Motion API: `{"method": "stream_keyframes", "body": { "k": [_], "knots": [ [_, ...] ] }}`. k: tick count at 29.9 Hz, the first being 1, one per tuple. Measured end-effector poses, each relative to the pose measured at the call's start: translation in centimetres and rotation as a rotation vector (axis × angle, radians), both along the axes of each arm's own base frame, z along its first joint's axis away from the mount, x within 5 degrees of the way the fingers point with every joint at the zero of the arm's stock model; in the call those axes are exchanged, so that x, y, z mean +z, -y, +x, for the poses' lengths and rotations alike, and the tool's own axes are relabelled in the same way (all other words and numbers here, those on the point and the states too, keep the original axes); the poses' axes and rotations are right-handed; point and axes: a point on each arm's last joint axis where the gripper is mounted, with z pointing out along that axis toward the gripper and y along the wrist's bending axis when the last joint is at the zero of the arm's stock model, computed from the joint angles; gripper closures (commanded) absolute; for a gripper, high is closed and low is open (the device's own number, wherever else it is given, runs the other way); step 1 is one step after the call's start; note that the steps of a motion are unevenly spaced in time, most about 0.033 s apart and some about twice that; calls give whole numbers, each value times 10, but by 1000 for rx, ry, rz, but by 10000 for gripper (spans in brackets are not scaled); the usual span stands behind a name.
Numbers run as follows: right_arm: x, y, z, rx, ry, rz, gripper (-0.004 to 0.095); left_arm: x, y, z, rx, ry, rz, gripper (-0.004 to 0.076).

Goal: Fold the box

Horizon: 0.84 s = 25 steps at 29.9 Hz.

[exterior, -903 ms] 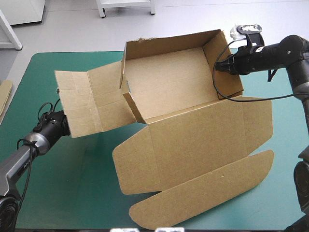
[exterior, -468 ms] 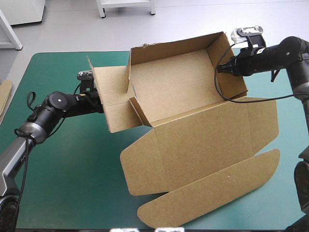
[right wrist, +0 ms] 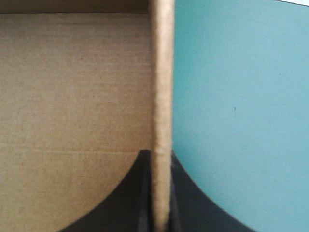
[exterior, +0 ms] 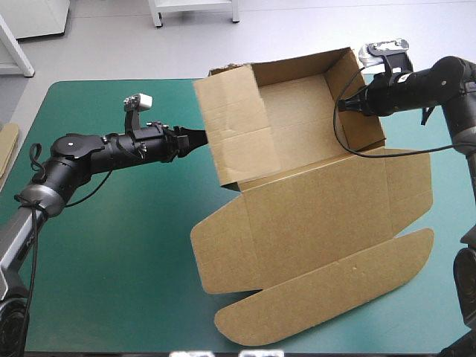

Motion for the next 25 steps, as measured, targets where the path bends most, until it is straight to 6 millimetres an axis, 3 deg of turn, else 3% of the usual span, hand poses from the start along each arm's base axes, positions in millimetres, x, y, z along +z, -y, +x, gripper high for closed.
{"method": "stream_keyframes", "body": {
  "k": [6, 12, 20, 25],
  "knots": [
    [-1, 1, 2, -8, 0, -2, 925, 10, 4, -2, -29, 28, -116, 209],
    [-2, 1, 3, -29, -10, 17, 925, 14, 5, -2, -33, 30, -146, 208],
    [-13, 1, 11, -56, -50, 40, 925, 42, 8, -4, -110, 96, -176, 209],
    [-20, 1, 17, -78, -72, 58, 923, 42, 7, -2, -82, 73, -122, 209]
  ]
}}
